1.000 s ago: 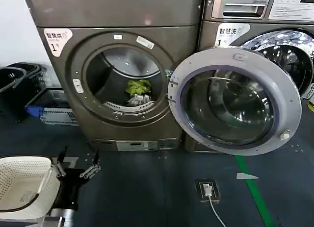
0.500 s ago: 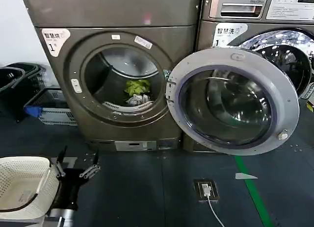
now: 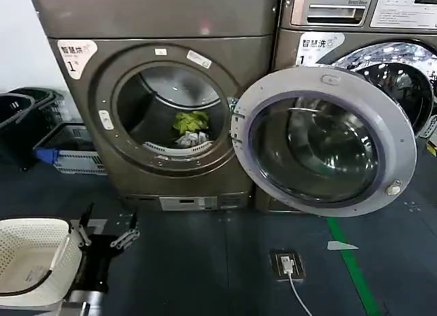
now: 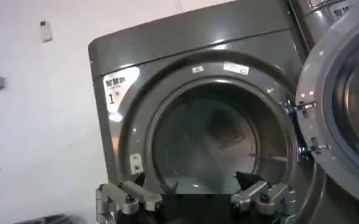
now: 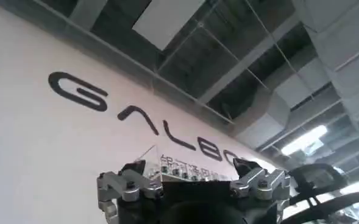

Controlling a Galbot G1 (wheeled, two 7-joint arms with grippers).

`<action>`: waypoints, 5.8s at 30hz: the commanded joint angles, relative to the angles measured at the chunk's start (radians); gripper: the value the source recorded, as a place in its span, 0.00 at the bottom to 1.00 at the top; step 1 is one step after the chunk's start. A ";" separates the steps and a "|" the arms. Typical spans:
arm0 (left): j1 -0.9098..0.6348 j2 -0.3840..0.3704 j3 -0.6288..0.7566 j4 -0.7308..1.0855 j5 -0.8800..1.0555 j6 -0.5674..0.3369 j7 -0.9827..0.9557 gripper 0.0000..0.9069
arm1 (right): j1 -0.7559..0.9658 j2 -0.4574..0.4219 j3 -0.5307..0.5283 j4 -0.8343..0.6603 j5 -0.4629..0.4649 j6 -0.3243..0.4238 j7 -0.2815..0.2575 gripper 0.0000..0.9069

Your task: Grasp the clothes from the dryer.

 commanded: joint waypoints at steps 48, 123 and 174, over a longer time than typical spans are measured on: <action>-0.007 0.003 0.002 0.007 -0.001 0.001 0.004 1.00 | 0.012 0.001 -0.017 -0.002 -0.015 0.007 -0.005 1.00; -0.001 0.002 0.001 0.000 0.000 0.001 0.007 1.00 | 0.016 -0.004 -0.012 0.013 -0.013 0.009 0.001 1.00; -0.001 0.004 0.001 -0.006 -0.001 0.000 0.008 1.00 | 0.014 -0.003 -0.007 0.022 -0.013 -0.001 0.016 1.00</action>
